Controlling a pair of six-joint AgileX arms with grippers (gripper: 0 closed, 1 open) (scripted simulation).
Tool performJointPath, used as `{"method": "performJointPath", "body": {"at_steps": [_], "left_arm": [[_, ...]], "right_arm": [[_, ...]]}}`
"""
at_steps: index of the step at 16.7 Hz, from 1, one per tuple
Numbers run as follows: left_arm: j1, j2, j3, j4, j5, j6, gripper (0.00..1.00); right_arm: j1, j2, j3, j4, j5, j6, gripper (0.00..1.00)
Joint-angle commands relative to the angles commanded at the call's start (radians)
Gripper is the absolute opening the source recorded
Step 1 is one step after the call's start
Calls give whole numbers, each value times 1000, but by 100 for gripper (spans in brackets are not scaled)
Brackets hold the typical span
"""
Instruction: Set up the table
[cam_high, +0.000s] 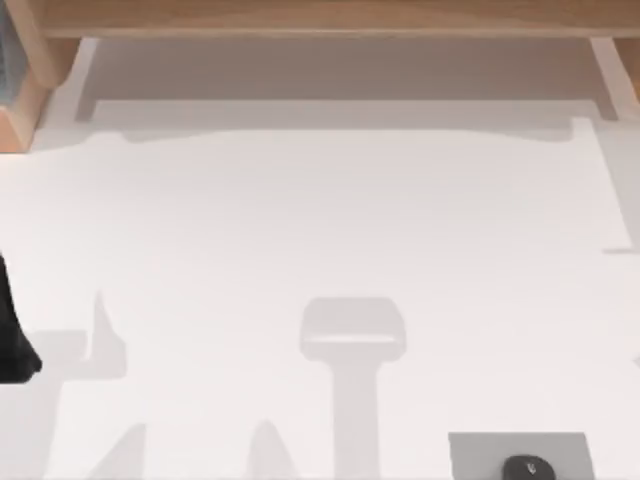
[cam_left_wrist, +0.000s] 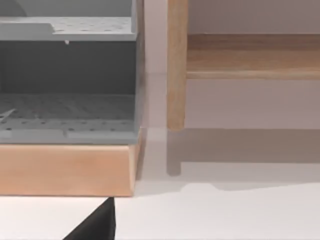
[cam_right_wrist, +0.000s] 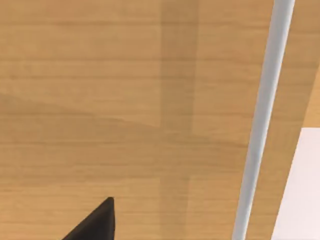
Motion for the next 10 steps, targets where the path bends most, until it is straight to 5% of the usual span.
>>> {"method": "performJointPath", "body": {"at_steps": [8,10], "left_arm": [[0,0,0,0,0,0,100],[0,0,0,0,0,0,100]], "right_arm": [[27,25,80,-55,27,0,100],[27,25,80,-55,27,0,85]]}}
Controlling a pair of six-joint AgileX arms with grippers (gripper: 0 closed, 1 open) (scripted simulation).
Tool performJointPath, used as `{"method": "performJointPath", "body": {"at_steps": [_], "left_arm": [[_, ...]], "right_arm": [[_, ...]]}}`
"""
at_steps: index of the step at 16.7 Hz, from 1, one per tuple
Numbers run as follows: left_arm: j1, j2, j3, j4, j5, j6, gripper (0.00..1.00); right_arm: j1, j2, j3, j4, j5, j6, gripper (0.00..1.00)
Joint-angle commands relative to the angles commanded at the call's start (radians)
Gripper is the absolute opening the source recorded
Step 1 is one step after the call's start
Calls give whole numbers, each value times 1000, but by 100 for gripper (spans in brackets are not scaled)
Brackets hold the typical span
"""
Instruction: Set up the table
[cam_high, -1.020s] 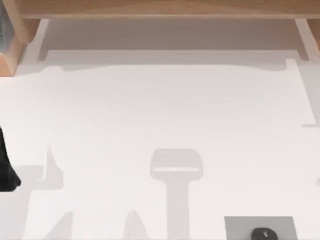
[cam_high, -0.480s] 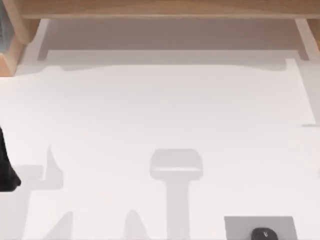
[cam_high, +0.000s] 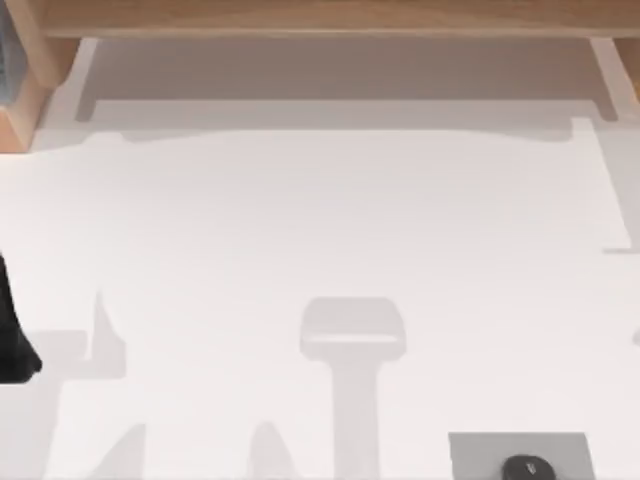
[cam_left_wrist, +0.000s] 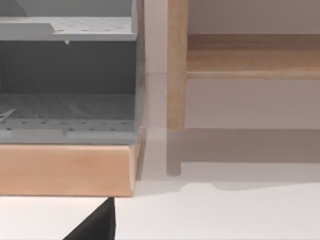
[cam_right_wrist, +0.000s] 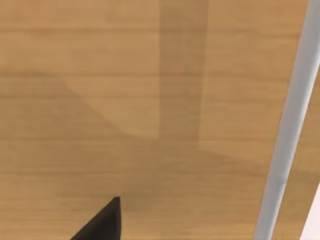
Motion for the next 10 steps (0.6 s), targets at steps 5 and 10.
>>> {"method": "performJointPath", "body": {"at_steps": [5,10], "left_arm": [[0,0,0,0,0,0,100],[0,0,0,0,0,0,100]], "right_arm": [[0,0,0,0,0,0,47],[0,0,0,0,0,0,10]]}}
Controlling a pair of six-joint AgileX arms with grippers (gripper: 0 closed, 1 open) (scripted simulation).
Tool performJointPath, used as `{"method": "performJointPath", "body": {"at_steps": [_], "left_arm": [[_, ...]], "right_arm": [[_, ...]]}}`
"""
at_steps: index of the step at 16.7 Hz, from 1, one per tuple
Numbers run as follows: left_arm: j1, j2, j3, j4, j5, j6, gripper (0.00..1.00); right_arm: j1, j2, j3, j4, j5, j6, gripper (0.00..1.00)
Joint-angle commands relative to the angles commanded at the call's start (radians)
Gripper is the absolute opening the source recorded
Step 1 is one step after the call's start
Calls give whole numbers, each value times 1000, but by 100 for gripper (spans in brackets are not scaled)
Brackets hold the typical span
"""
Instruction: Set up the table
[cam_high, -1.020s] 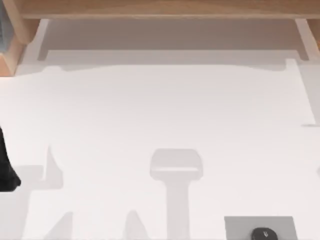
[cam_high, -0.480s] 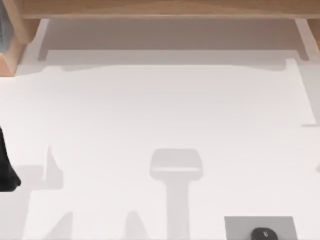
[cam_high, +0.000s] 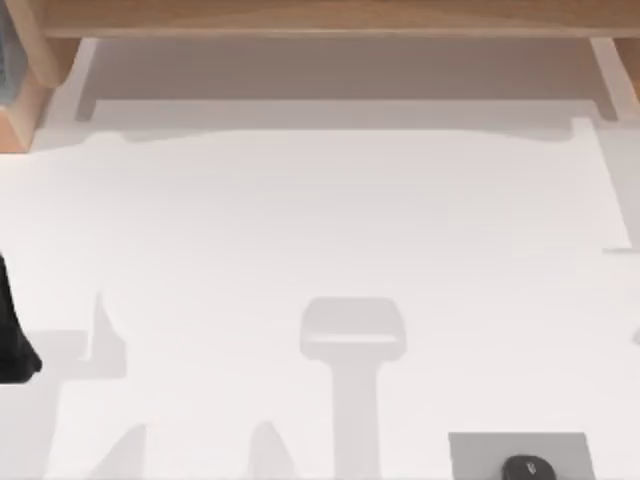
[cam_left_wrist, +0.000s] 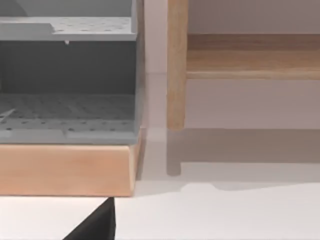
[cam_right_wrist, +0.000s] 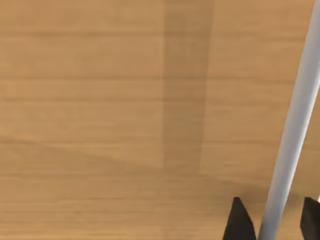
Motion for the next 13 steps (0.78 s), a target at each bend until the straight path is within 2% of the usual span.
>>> {"method": "performJointPath", "body": {"at_steps": [1,2,13], "left_arm": [[0,0,0,0,0,0,100],[0,0,0,0,0,0,100],[0,0,0,0,0,0,100]], "right_arm": [[0,0,0,0,0,0,2],[0,0,0,0,0,0,0],[24,22,40,-37,27,4,0]]}}
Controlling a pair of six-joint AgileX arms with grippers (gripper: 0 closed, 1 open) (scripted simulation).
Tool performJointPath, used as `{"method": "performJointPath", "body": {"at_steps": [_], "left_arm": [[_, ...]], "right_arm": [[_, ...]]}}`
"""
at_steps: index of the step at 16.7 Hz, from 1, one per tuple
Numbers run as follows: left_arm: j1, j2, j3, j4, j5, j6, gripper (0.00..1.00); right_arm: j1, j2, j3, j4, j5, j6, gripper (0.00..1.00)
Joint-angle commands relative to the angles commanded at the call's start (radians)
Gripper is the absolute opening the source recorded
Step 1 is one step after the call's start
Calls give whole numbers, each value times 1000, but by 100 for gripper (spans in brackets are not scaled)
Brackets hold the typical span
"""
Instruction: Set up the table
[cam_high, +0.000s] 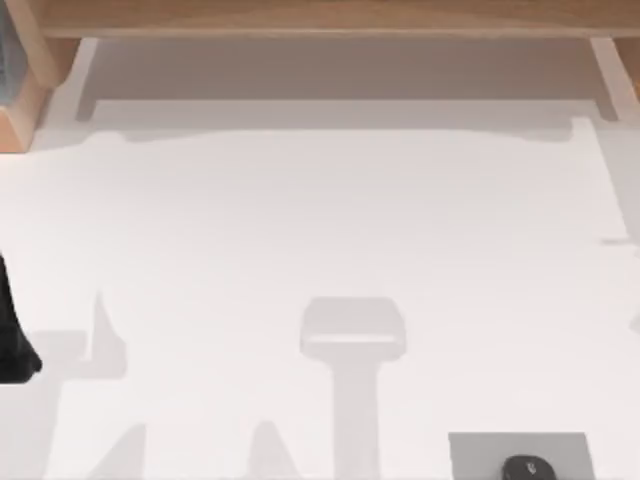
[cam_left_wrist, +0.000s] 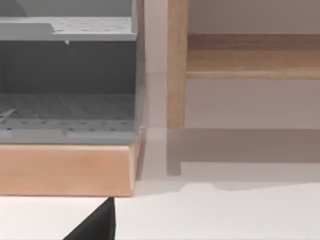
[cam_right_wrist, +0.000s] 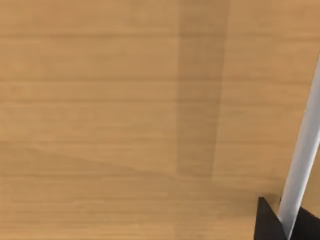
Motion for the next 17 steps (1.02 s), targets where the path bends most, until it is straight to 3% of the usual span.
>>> {"method": "performJointPath", "body": {"at_steps": [5,12,17], "left_arm": [[0,0,0,0,0,0,100],[0,0,0,0,0,0,100],[0,0,0,0,0,0,100]], "right_arm": [[66,51,176,-103,66,-1,0],[78,72,203,-127,83,1,0],[127,145,391,-227,132,-3,0]]}}
